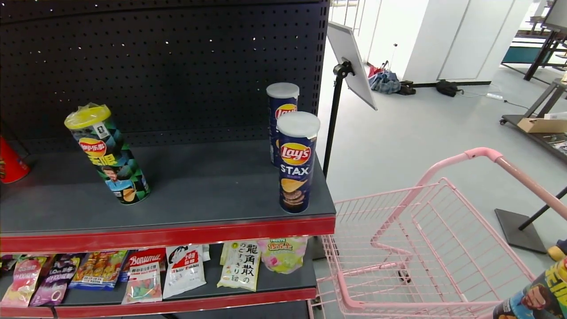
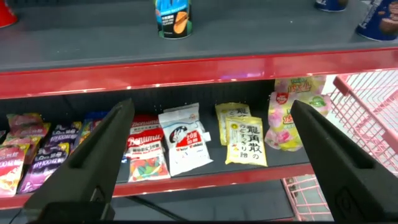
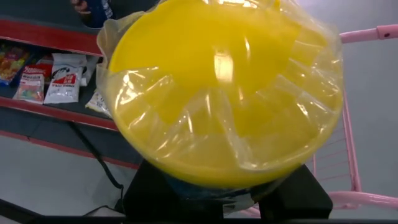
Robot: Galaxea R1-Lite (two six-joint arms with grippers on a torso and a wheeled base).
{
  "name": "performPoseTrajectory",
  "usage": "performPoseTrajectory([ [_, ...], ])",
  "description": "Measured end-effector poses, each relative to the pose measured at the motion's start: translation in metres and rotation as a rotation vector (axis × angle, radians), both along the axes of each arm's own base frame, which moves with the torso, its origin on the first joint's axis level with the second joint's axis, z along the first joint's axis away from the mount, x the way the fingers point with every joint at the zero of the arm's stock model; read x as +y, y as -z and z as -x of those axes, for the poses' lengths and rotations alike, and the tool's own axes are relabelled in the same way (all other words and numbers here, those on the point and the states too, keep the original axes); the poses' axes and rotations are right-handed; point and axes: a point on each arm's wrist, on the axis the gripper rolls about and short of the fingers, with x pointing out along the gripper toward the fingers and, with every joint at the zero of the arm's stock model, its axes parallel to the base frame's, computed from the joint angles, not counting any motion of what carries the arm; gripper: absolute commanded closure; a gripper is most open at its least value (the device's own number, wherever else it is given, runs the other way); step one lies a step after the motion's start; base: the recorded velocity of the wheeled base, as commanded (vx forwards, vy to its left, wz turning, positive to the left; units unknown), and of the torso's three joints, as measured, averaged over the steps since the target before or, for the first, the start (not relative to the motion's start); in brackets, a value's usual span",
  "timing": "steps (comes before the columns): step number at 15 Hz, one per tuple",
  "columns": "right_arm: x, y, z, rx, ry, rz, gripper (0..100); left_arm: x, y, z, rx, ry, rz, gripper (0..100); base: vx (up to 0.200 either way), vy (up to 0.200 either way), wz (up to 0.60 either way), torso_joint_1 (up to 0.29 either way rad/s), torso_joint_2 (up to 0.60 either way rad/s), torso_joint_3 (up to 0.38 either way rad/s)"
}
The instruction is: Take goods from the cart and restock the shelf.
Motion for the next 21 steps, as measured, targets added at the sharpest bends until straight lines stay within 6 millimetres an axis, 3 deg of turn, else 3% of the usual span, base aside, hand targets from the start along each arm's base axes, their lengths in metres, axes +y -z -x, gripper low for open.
performPoseTrajectory([
  [6,-0.005,0.031,0.024,-0.059,-0.003,-0.015,100,0.000,0.000,0.000,0.001,0.001,0.000,0,0.000,0.200,0.00,0.000,0.00,0.002],
  [21,-0.009,0.046,0.044,-0.159,-0.054,-0.049,100,0.000,0.000,0.000,0.000,0.000,0.000,0,0.000,0.200,0.00,0.002,0.00,0.003],
])
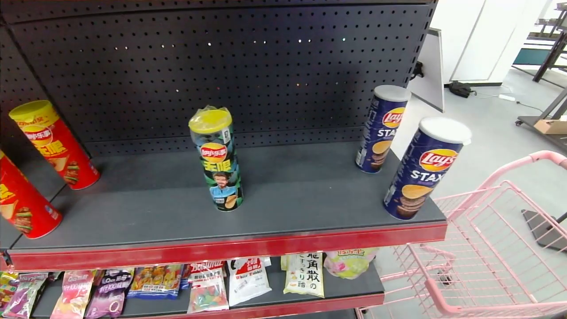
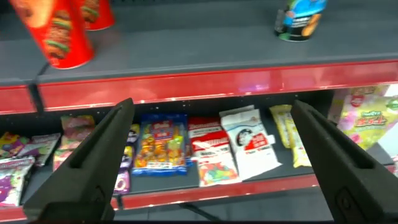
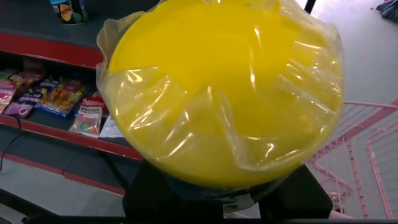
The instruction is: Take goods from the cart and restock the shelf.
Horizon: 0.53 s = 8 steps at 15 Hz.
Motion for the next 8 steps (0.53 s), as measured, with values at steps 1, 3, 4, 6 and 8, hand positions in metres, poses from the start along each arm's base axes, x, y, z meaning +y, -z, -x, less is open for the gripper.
performPoseTrajectory([
  [1,-0.0001,0.0003,0.0003,-0.002,0.000,0.000,100,0.0000,0.0000,0.0000,0.000,0.000,0.000,0,0.000,0.200,0.00,0.002,0.00,0.007],
  [3,-0.0001,0.0006,0.0007,-0.004,-0.001,0.000,100,0.0000,0.0000,0.0000,0.000,0.000,0.000,0,0.000,0.200,0.00,0.007,0.00,0.002],
  [4,-0.0001,0.0007,0.0007,-0.005,-0.002,0.000,100,0.0000,0.0000,0.0000,0.000,0.000,0.000,0,0.000,0.200,0.00,-0.002,-0.01,0.002],
  [6,-0.0001,0.0010,0.0008,-0.005,-0.003,0.000,100,0.0000,0.0000,0.0000,0.000,0.000,0.000,0,0.000,0.100,0.00,0.004,0.00,-0.001],
  [8,0.0001,0.0037,0.0001,0.003,-0.005,0.003,100,0.0000,0.0000,0.0000,0.000,0.000,0.000,0,0.000,0.000,0.00,0.000,0.00,0.000],
])
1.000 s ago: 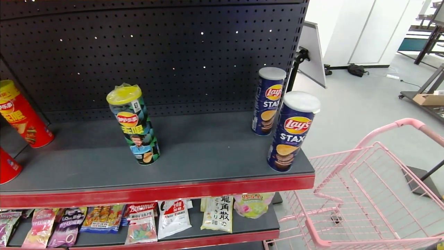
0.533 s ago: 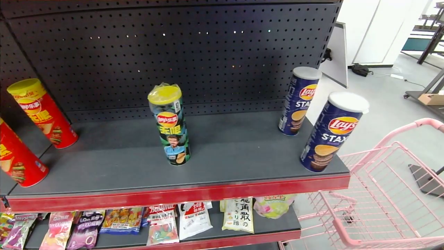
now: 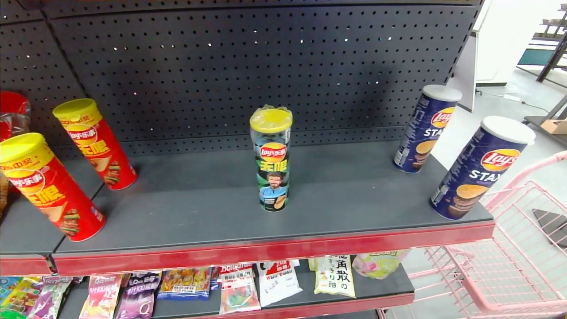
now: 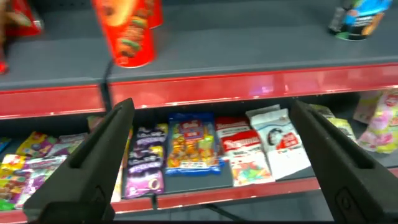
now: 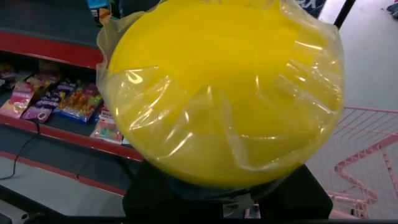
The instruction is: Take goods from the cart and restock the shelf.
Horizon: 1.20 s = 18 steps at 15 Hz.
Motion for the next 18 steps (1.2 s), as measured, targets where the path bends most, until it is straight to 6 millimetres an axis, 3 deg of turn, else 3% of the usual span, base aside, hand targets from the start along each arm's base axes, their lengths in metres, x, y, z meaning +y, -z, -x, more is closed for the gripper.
performPoseTrajectory([
  [3,-0.0001,0.0024,0.0002,0.001,-0.002,0.000,100,0.0000,0.0000,0.0000,0.000,0.000,0.000,0,0.000,0.000,0.00,0.000,0.00,0.000],
  [9,0.0000,0.0044,0.0001,0.005,-0.001,0.001,100,0.0000,0.0000,0.0000,0.000,0.000,0.000,0,0.200,0.000,0.00,0.006,0.00,0.008],
  [18,-0.0005,0.0047,0.0028,-0.017,-0.013,-0.001,100,0.0000,0.0000,-0.0001,0.001,0.001,0.002,0,0.000,0.000,0.00,0.000,0.00,0.000],
])
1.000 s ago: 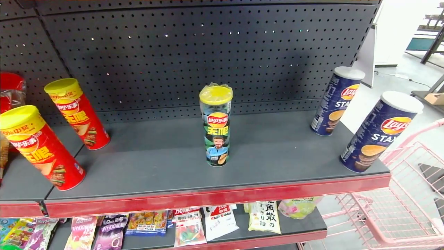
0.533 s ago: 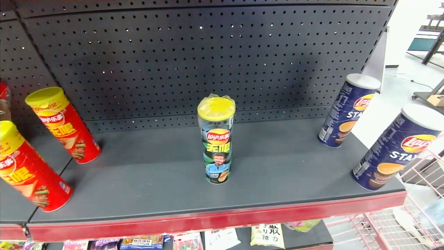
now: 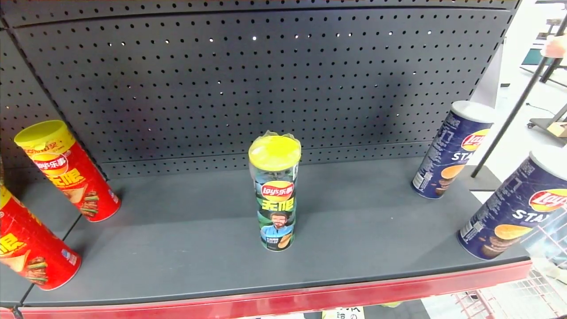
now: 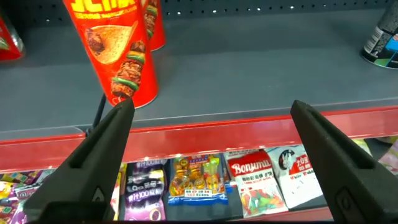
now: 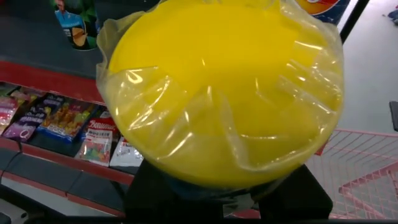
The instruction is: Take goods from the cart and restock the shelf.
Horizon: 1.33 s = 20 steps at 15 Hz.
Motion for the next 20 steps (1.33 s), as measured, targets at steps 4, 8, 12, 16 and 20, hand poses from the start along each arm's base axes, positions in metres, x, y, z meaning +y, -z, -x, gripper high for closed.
performPoseTrajectory([
  [4,0.000,0.001,0.004,-0.030,-0.113,-0.010,100,0.000,0.000,-0.001,0.016,0.011,-0.008,0,0.000,0.000,0.00,0.000,0.00,0.000],
  [8,0.004,-0.028,-0.002,-0.011,-0.230,-0.013,100,-0.001,-0.004,-0.001,0.008,0.079,-0.045,0,0.000,0.000,0.00,0.000,0.00,0.000],
  [12,0.011,-0.055,-0.020,0.052,-0.333,-0.010,100,-0.002,-0.069,0.000,-0.060,0.129,0.031,0,0.000,0.000,0.00,0.000,0.00,0.000],
  [16,0.017,-0.064,-0.037,0.119,-0.411,0.000,100,-0.008,-0.144,-0.047,0.041,0.339,0.001,0,0.000,0.000,0.00,0.000,0.00,0.000],
  [20,0.026,-0.088,-0.061,0.160,-0.427,0.006,100,-0.030,-0.164,-0.114,0.141,0.639,-0.032,0,0.000,0.000,0.00,0.000,0.00,0.000],
])
